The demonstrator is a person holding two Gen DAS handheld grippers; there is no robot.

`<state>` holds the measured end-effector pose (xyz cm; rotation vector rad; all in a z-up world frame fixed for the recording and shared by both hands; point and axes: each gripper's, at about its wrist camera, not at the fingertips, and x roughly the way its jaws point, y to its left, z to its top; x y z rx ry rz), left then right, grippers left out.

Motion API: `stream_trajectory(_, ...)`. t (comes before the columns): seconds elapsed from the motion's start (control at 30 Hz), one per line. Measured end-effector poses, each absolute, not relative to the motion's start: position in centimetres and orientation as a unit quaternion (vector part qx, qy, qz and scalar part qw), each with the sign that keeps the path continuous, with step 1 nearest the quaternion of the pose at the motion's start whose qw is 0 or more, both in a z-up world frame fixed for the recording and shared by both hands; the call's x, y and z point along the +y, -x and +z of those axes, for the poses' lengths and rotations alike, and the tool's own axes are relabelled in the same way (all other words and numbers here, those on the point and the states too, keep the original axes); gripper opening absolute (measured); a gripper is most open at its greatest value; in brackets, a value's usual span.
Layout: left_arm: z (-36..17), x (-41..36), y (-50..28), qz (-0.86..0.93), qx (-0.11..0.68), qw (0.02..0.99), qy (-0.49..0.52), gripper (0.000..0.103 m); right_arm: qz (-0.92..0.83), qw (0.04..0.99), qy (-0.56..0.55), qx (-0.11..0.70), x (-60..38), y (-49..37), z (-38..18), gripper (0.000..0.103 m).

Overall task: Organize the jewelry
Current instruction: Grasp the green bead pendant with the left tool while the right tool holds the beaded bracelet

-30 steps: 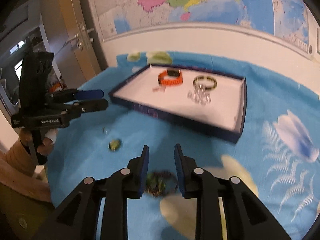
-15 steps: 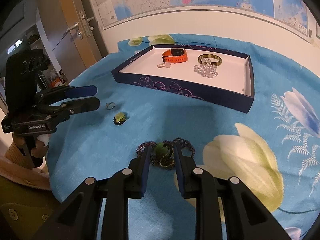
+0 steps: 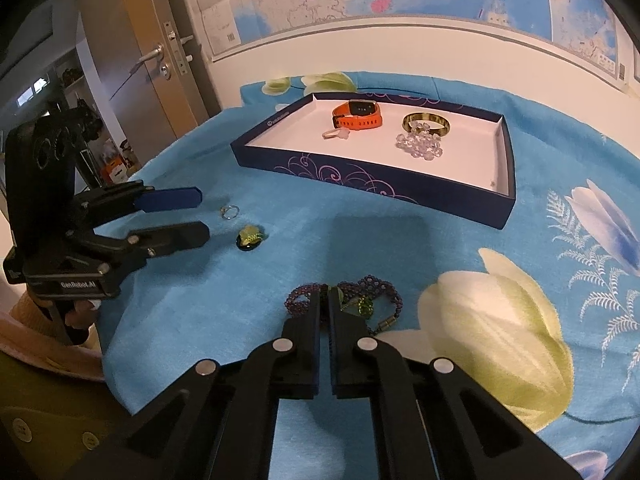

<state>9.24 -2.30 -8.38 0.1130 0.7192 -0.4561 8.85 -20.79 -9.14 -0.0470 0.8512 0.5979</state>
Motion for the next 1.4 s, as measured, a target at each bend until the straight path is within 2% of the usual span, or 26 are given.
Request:
stream_trajectory(0.33, -8.9, -3.6, -9.7, -0.23, 0.356, 0.903, -0.069, 0.053, 0.292, 0.872, -0.003, 0.393, -21.3, -8.4, -8.0, 0.002)
stream_trajectory(0.47, -9.5, -4.2, -10.5, -0.226, 0.369, 0.898, -0.077, 0.048, 0.292, 0.872, -0.011, 0.393, -21.4, -8.4, -8.1, 0.002)
stream_trajectory(0.57, -10.0, -4.6, -11.4, -0.222, 0.381, 0.894, -0.082, 0.041, 0.291, 0.871, -0.016, 0.394, -21.6, -8.6, -8.2, 0.002)
stream_trajectory(0.67, -10.5, -4.8, -12.1, -0.223, 0.395, 0.887, -0.083, 0.03, 0.291, 0.871, -0.021, 0.396, -21.7, -8.7, -8.4, 0.002)
stream_trajectory(0.87, -10.6, -4.5, -12.4, -0.225, 0.4, 0.885, -0.075, 0.017, 0.294, 0.87, -0.027, 0.396, -21.8, -9.0, -8.5, 0.002)
stream_trajectory(1.4, -8.8, -2.0, -12.5, -0.235, 0.385, 0.892, -0.005, 0.017, 0.303, 0.872, -0.041, 0.382, -21.7, -9.8, -7.9, 0.002)
